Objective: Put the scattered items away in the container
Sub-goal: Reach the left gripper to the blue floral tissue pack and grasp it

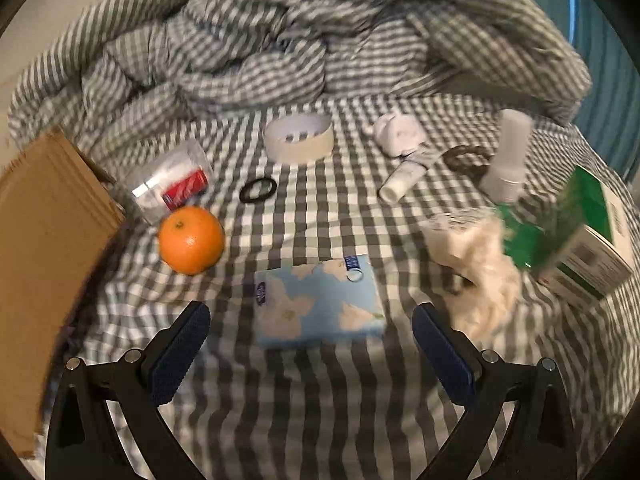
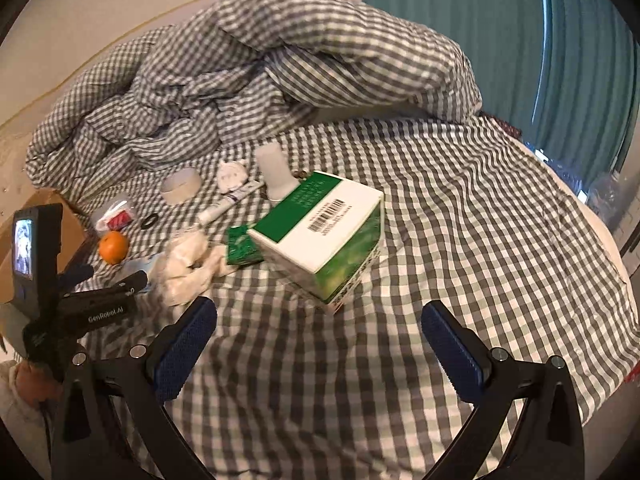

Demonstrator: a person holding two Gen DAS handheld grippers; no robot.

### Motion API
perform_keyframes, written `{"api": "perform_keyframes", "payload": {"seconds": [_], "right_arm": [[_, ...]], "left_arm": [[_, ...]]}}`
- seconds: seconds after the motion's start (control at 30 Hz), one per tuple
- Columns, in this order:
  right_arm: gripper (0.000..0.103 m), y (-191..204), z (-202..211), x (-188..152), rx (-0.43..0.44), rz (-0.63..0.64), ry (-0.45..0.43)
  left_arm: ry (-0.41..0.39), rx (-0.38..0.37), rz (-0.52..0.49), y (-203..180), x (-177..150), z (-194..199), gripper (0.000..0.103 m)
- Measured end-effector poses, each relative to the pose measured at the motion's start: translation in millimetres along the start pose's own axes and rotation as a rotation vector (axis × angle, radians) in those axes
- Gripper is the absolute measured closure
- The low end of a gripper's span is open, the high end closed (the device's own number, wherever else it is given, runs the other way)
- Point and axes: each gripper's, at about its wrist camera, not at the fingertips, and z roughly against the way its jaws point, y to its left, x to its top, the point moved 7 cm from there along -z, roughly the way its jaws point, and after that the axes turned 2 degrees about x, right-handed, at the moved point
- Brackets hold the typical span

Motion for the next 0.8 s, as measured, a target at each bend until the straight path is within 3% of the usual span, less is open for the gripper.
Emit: {"api": "perform_keyframes", "payload": {"seconds": [0.17,0.27,0.4,0.5,0.53,0.8], "right_arm": [[0.000,-4.2,-16.8,4.9,0.001,-0.014,0.015],[0.000,-1.3,-23.3,3.3,0.001,-0.011,0.025],[0.000,0.1,-32.5,2.2,-0.007,-0.008,0.043],[0.000,-0.4,-35.2,2.1,-0.018,-0.017,0.047],[0.000,-0.4,-35.6,2.0,-0.023,-0.022,0.050],[0.000,16.9,-42.0,25.1,-0.041,-0.128,0.042]], "left_arm": [[0.028,0.042,0.011,0.4,-2.8,-26.7,0.000],[0.067,0.020,0.046,6.1,-5.8,-36.8,0.000],[0.060,0.009,0.042,6.9,-5.4,-35.8,0.000],[0.060,-0.012,0.024,3.2,-6.3,-32.1,0.016],[0.061,-0.029,0.025,2.0,-5.1,-30.9,0.028],[0.004,-0.002,0.035,7.6,-3.9,8.2,0.027]]}}
